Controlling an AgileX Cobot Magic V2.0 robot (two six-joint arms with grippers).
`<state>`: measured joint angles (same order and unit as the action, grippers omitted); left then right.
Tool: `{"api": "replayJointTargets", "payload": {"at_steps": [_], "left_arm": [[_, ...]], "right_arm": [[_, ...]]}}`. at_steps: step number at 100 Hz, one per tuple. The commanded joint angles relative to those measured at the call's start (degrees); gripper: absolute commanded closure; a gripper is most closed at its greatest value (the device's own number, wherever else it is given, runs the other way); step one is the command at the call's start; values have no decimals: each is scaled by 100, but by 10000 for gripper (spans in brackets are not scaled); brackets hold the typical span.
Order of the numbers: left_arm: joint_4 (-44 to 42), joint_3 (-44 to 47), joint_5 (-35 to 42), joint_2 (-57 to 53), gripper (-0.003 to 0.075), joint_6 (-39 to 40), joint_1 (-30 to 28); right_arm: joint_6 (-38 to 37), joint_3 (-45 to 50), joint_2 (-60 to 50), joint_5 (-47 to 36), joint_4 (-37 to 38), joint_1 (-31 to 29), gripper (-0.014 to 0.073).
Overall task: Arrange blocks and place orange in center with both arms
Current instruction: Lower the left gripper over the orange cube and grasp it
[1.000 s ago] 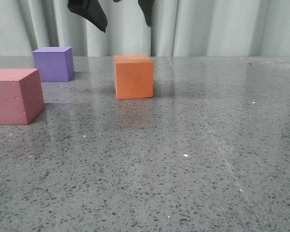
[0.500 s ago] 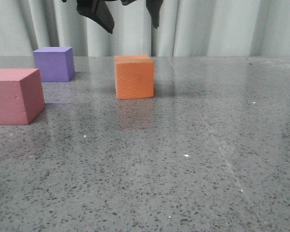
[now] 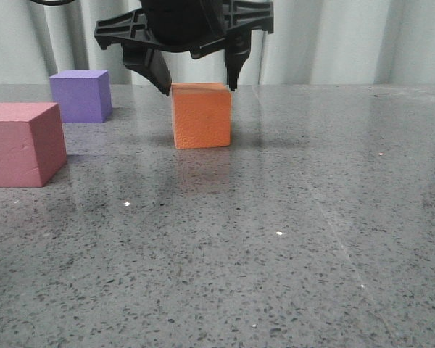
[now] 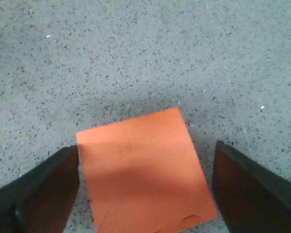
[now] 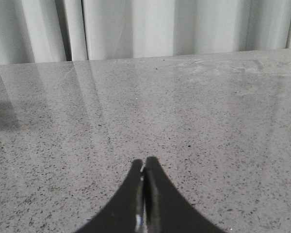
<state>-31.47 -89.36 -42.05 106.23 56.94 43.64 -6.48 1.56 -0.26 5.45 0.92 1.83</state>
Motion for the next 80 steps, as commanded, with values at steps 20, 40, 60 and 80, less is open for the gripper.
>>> {"api": "replayJointTargets", "payload": {"at_steps": [20,40,60,80], "left_arm": [[-266,-200,-74,-118,188,160,45],[-240,-200,-88,25,260,160,45],[-240,-200,-88,53,368,160,45],[-251,-200,-109,53,493,160,45]], "right_arm": [[42,-80,48,-463,-23,-19,661],[42,-80,48,-463,-23,-19,661],[42,-80,48,-463,-23,-19,661],[42,-80,48,-463,-23,-19,661]]}}
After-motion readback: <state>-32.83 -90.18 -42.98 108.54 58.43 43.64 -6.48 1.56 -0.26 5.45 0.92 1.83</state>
